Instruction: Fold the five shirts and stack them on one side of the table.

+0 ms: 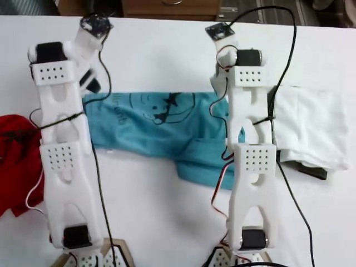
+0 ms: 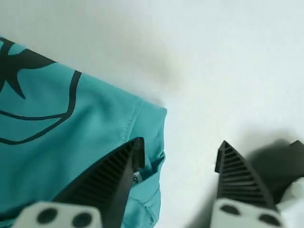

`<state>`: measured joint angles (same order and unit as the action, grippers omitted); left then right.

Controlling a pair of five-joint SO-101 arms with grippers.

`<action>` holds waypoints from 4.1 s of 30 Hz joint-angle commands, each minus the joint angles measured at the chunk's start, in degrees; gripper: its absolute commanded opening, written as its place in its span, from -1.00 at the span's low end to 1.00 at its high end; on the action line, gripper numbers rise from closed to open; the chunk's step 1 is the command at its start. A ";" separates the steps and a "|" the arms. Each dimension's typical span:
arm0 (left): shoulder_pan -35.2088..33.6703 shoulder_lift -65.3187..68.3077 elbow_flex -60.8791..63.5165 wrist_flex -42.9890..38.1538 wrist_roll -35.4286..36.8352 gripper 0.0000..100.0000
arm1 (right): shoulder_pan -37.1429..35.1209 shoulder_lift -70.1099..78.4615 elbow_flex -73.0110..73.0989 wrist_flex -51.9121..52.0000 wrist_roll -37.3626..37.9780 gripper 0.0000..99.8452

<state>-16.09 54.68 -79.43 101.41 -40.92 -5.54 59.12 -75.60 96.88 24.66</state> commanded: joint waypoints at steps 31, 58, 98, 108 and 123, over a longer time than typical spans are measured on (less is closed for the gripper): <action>-5.54 -18.20 55.43 -9.14 -6.42 -0.47 | 11.56 -9.71 -4.31 0.84 0.53 -0.50; -2.29 -18.90 45.49 -22.77 5.01 -0.47 | 1.98 -63.96 76.04 -4.18 28.75 -0.50; -2.37 -5.71 45.14 -30.42 25.14 -0.47 | -22.11 -67.47 119.65 -29.14 37.71 -0.50; -2.29 -5.71 45.14 -30.42 25.05 -0.47 | -16.57 -56.13 108.48 -28.26 37.71 -0.50; -2.29 -5.71 45.14 -30.42 25.05 -0.47 | -17.36 -55.60 100.13 -21.76 37.71 -0.50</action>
<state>-18.46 48.70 -33.01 73.36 -16.57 -22.95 3.56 26.55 74.64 62.11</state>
